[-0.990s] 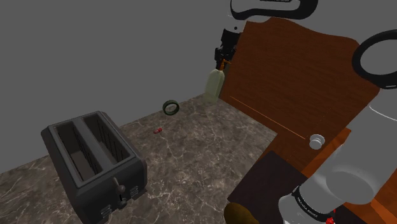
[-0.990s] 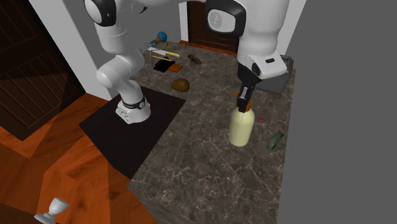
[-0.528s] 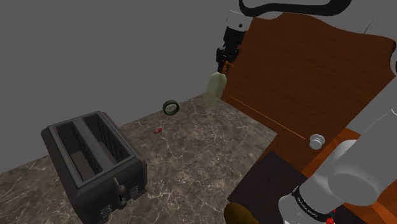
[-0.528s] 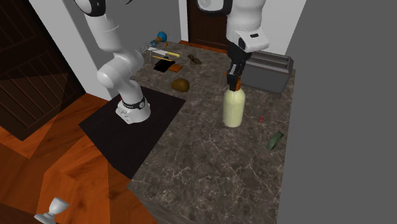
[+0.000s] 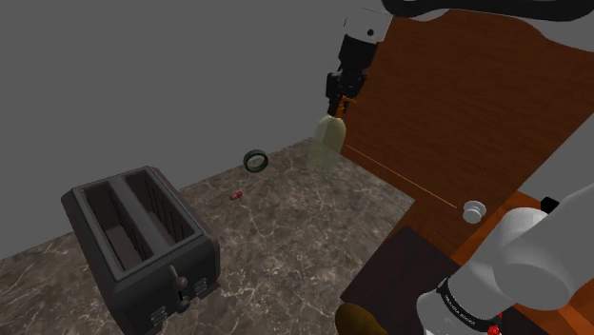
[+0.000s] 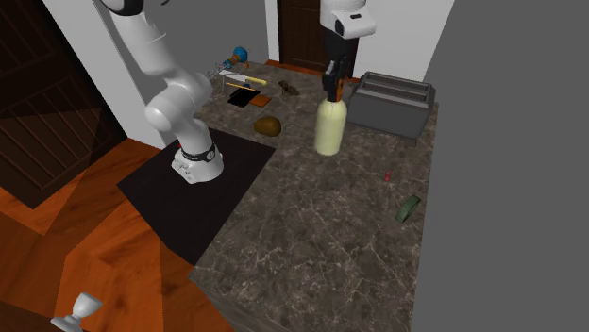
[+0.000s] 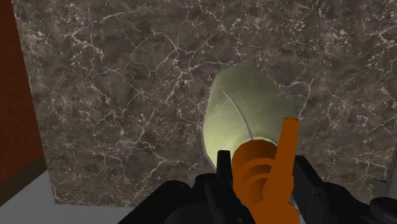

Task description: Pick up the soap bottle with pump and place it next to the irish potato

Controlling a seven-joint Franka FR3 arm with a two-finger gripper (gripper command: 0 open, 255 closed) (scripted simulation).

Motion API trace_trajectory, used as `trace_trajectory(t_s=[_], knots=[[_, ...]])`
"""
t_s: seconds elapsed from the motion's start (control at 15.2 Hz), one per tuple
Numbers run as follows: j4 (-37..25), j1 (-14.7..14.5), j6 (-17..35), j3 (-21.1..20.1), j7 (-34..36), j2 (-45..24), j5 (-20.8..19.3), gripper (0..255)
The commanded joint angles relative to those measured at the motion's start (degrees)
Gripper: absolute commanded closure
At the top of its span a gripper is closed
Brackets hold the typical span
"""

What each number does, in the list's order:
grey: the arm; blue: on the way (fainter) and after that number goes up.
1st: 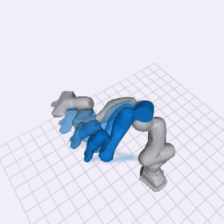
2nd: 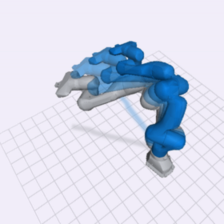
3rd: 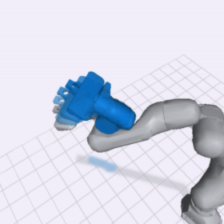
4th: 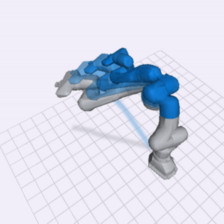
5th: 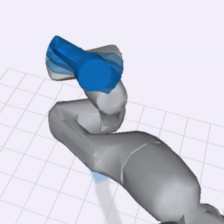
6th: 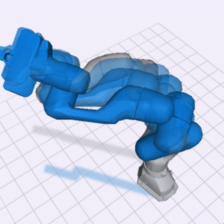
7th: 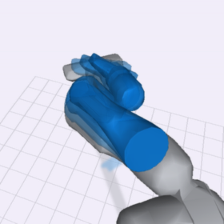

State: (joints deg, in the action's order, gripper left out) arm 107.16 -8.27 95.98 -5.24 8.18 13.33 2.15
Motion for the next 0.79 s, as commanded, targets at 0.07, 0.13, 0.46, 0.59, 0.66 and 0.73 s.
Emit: trace_trajectory(t_s=[0.07, 0.13, 0.46, 0.59, 0.66, 0.73], knots=[[1.9, -1.4, -1.2, -2.1, 3.4, 3.2, 0.7, 255], [2.4, -1.9, -1.7, -2.8, 4.5, 4.2, 1.0, 255], [3.6, -4.2, -4.0, -6.6, 10.4, 8.2, 2.7, 255], [3.7, -5.1, -5.0, -8.2, 12.8, 9.4, 3.4, 255], [3.6, -5.5, -5.5, -9.0, 14.0, 9.9, 3.8, 255], [3.5, -6.0, -6.0, -9.9, 15.3, 10.4, 4.2, 255]])
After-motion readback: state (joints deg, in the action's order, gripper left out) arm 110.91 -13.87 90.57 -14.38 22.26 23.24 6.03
